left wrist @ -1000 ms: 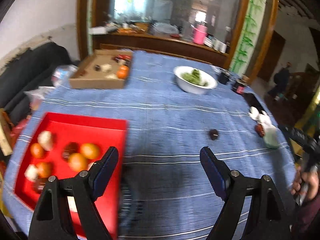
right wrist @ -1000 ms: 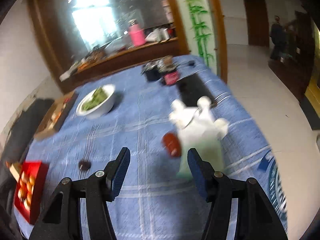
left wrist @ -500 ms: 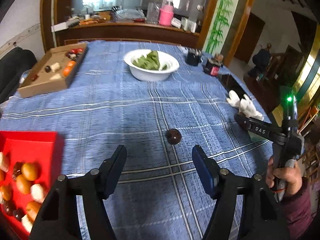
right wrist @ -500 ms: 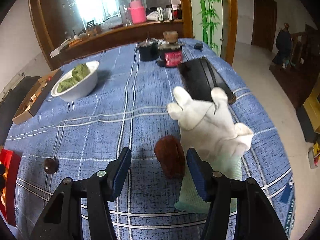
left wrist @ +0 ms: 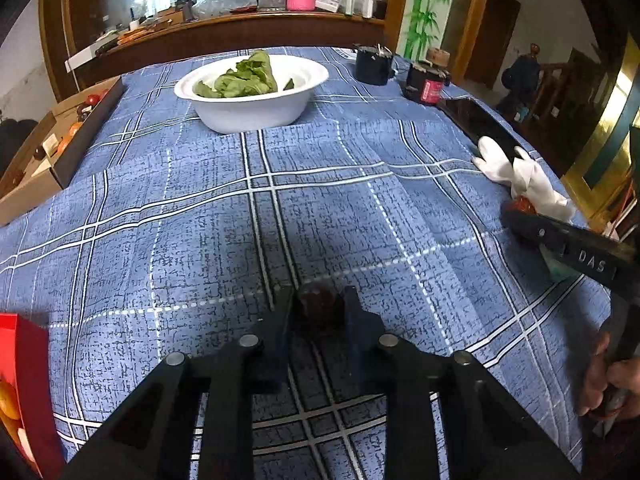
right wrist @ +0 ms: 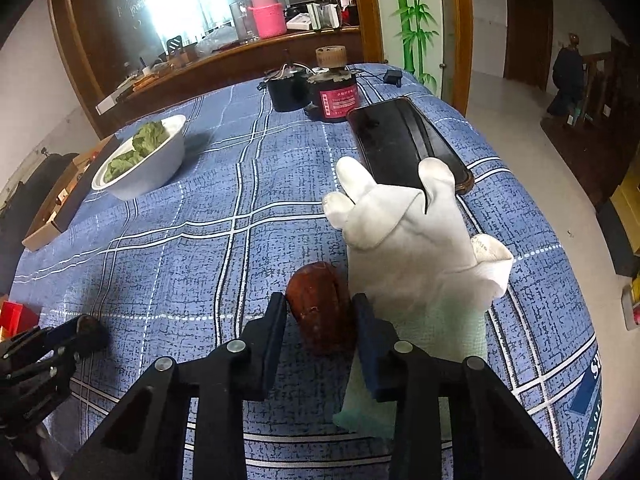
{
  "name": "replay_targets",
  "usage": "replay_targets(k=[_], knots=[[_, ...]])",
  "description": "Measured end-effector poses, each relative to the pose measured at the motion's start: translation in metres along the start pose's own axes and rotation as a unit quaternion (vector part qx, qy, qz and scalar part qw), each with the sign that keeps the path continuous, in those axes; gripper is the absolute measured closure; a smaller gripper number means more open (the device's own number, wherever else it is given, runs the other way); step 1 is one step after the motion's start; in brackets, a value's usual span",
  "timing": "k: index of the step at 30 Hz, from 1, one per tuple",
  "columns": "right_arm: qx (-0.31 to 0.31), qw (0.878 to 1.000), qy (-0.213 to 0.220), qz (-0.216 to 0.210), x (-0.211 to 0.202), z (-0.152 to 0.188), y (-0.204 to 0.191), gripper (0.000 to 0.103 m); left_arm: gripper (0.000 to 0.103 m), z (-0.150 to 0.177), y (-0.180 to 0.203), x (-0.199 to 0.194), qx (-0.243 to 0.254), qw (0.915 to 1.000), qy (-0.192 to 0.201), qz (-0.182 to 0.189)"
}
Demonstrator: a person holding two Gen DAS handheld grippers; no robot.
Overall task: Organize fruits
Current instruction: 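Grasp a dark plum with the left tool while the right tool grasps a red date, then carry the plum and date into the red tray and open both tools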
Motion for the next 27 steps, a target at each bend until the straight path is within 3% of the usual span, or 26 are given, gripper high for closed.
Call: replay_targets(k=[4, 11, 18, 23, 27], knots=[[0.016, 1.0, 0.001, -0.024, -0.005, -0.001, 0.003, 0.07, 0.081, 0.007, -0.01, -0.015, -0.034, 0.9993, 0.014, 0.009], [0.062, 0.989, -0.008, -0.134, -0.015, -0.002, 0.006, 0.07, 0.081, 0.027, -0.028, -0.071, -0.07, 0.9959, 0.056, 0.01], [0.05, 0.991, -0.003, -0.126, -0.014, 0.004, -0.005, 0.07, 0.081, 0.07, -0.068, -0.137, -0.119, 0.9883, 0.094, -0.009], [0.018, 0.994, -0.001, -0.107, -0.018, 0.011, -0.026, 0.07, 0.081, 0.109, -0.111, -0.184, -0.156, 0.9802, 0.108, -0.057], [0.005, 0.99, -0.017, -0.142, -0.035, 0.027, -0.057, 0.07, 0.081, 0.141, -0.147, -0.21, -0.188, 0.971, 0.114, -0.094]])
Point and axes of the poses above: each gripper's, at about its wrist camera, not at the fingertips, and x roughly the way its jaws point, y to its right, z to its underside, the point moved 2 cm from there along x, roughly the way its jaws point, and after that the axes turned 13 degrees about x, right-handed, at the moved point
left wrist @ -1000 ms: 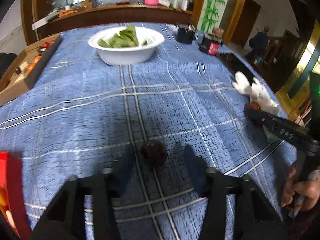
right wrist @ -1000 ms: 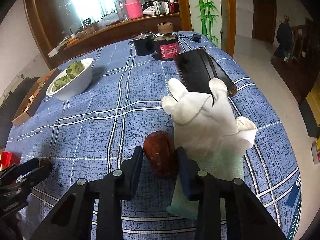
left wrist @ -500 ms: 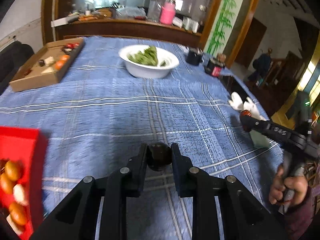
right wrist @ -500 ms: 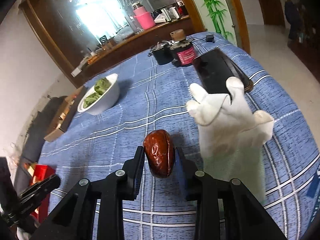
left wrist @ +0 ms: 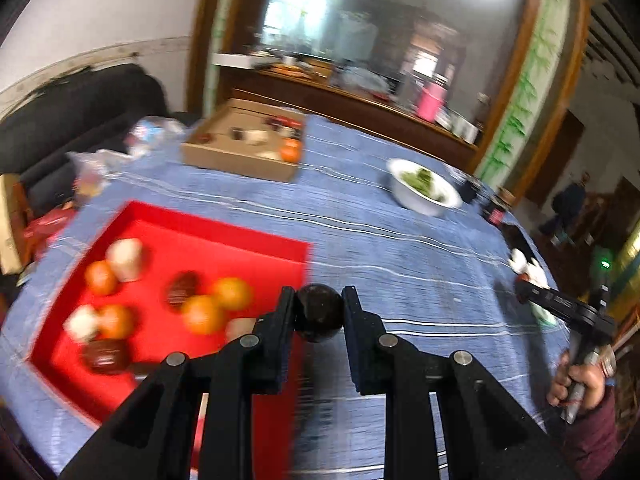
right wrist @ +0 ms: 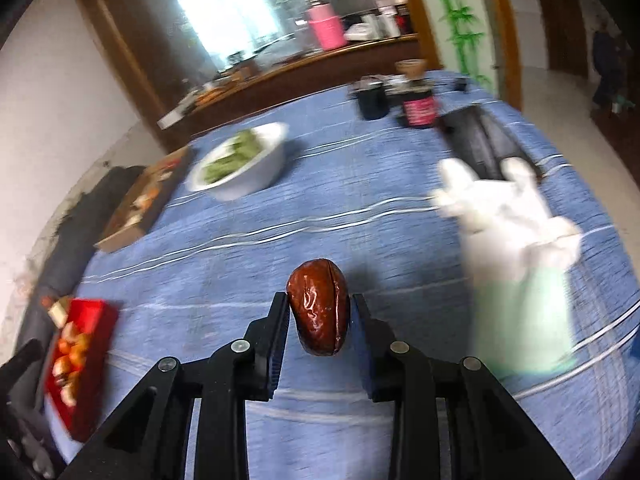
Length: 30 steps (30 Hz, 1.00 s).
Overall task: Organize fruits
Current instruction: 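Carry the plum and date into the red tray and open both tools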
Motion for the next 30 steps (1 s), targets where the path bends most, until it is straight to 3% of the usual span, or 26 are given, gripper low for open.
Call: replay_targets(k=[6, 14, 20, 30], knots=[[-0.059, 0.995, -0.028, -0.069, -0.006, 0.035, -0.088, 0.07, 0.081, 0.021, -0.062, -0.011, -0.054, 0.9978, -0.011, -0.036], [-0.131, 0.973, -0.12, -0.148, 0.023, 0.099, -0.203, 0.069, 0.081, 0.042, -0.084, -0.005, -0.056, 0.9951, -0.034, -0.074], [-0.179, 0.959, -0.164, -0.148, 0.054, 0.151, -0.26, 0.069, 0.081, 0.049, -0.091, -0.002, -0.041, 0.9931, -0.041, -0.102], [-0.218, 0.957, -0.165, -0.099, 0.091, 0.173, -0.29, 0.069, 0.08, 0.052, -0.092, 0.005, -0.015, 0.9874, -0.053, -0.148]])
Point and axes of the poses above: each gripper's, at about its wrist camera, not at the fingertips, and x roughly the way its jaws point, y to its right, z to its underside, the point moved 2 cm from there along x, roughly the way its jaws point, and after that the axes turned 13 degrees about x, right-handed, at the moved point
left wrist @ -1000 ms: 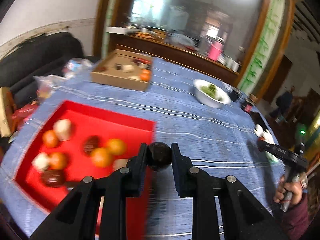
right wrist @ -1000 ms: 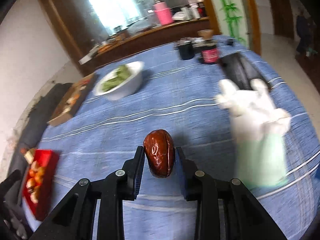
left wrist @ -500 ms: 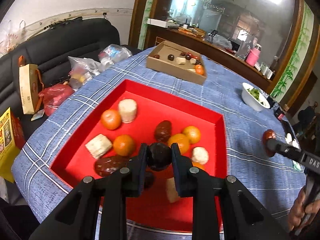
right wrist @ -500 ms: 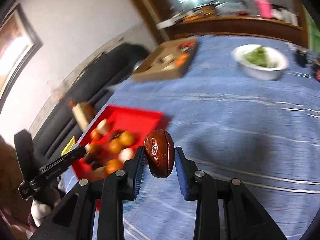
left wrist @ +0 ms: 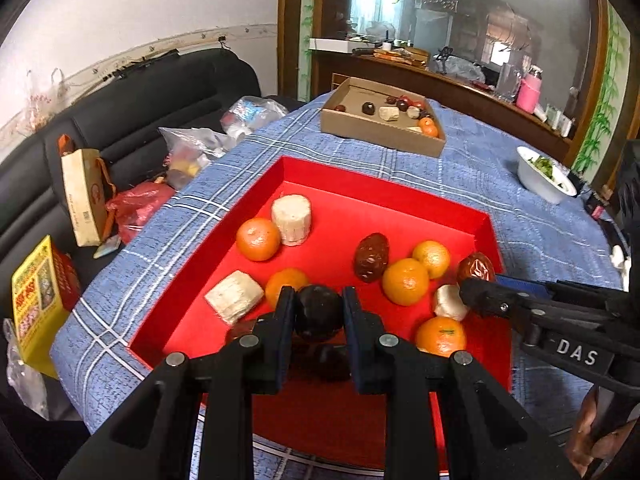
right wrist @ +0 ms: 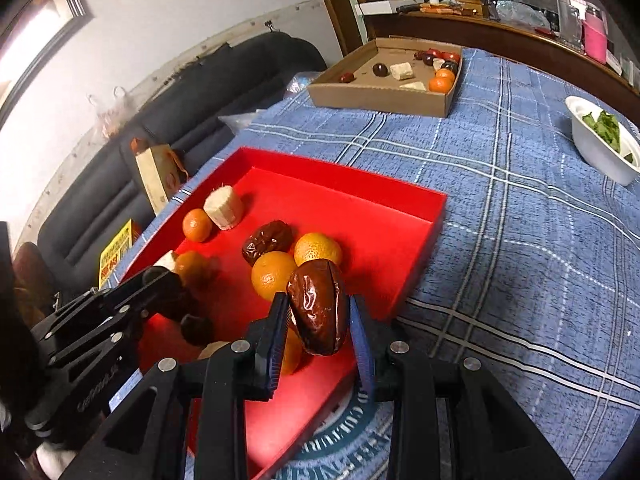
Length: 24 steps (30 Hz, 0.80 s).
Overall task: Organize fruits
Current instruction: 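Carry the plum and date into the red tray and open both tools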
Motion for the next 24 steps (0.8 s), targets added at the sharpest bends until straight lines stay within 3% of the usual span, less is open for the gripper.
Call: replay_targets(k=[4, 24], knots=[[-0.008, 1.0, -0.002, 0.01, 0.012, -0.001, -0.006, 0.069, 0.08, -0.001, 0.001, -0.001, 0.008, 0.9998, 0.004, -0.017], [-0.006, 1.0, 0.0, -0.01, 0.018, -0.001, -0.017, 0.069, 0.078, -0.003, 0.004, -0.007, 0.011, 0.9997, 0.004, -0.023]])
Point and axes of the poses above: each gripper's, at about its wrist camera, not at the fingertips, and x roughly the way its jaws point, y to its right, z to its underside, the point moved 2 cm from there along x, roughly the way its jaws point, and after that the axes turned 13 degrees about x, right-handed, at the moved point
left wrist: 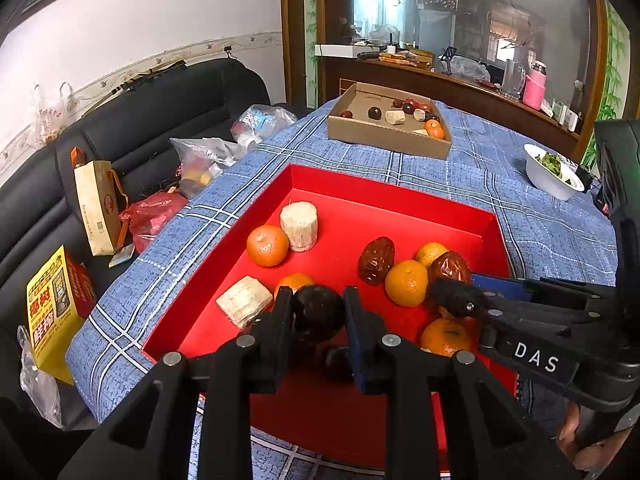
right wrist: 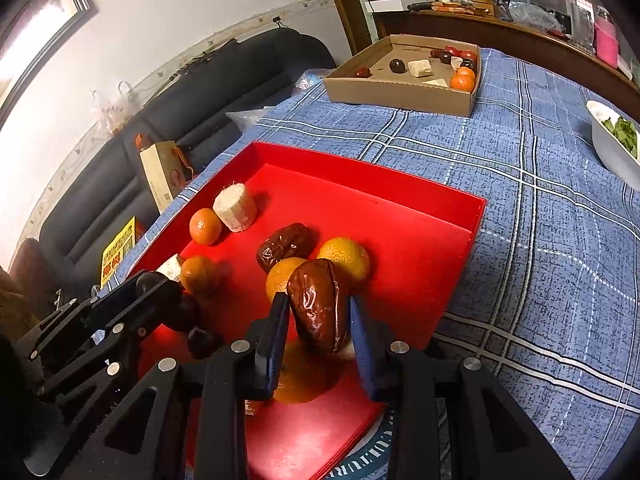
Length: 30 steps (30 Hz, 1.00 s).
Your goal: Organize fruits
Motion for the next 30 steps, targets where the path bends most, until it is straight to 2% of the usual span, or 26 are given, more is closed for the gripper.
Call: replay_targets(k=[2, 4, 5, 15, 17, 19, 22, 24, 30], knots=[[0.0, 1.0, 0.001, 0.0, 0.0, 0.0, 0.0, 0.069, 0.077, 0.0, 0.0, -0.001, -0.002, 1.0, -0.001, -0.002], [0.0, 1.0, 0.002, 0.0, 0.0, 0.001, -0.001, 0.069, 0.069, 0.001, -0.001, -0.001, -0.003, 1.0, 0.001, -0.005], [-0.001, 1.0, 0.002, 0.0, 0.0, 0.001, -0.001, 0.069, 0.068, 0.0, -0.001, -0.002, -0.003, 1.0, 0.003, -0.006], [-0.002, 1.0, 0.003, 0.003, 0.002, 0.001, -0.003, 0.068, 0.067, 0.001, -0.001, -0.002, -0.003, 1.0, 0.003, -0.006], [-0.004, 1.0, 0.005, 0.001, 0.001, 0.0, -0.003, 0.068, 0.063, 0.001, -0.002, -0.003, -0.005, 1.0, 0.004, -0.007], [-0.005, 1.0, 0.009, -0.003, -0.002, -0.001, -0.004, 0.066, 0.049, 0.001, -0.003, -0.005, -0.009, 0.9999, 0.006, -0.01], [-0.005, 1.0, 0.016, -0.016, -0.009, -0.001, -0.005, 0.058, 0.036, 0.001, -0.008, -0.01, -0.02, 0.9996, 0.013, -0.015], [-0.003, 1.0, 0.022, -0.02, -0.013, -0.002, -0.005, 0.057, 0.032, 0.0, -0.012, -0.013, -0.026, 0.9993, 0.018, -0.019], [0.008, 0.999, 0.037, -0.033, -0.029, -0.002, 0.0, 0.056, 0.031, -0.002, -0.013, -0.022, -0.031, 0.9989, 0.024, -0.024]])
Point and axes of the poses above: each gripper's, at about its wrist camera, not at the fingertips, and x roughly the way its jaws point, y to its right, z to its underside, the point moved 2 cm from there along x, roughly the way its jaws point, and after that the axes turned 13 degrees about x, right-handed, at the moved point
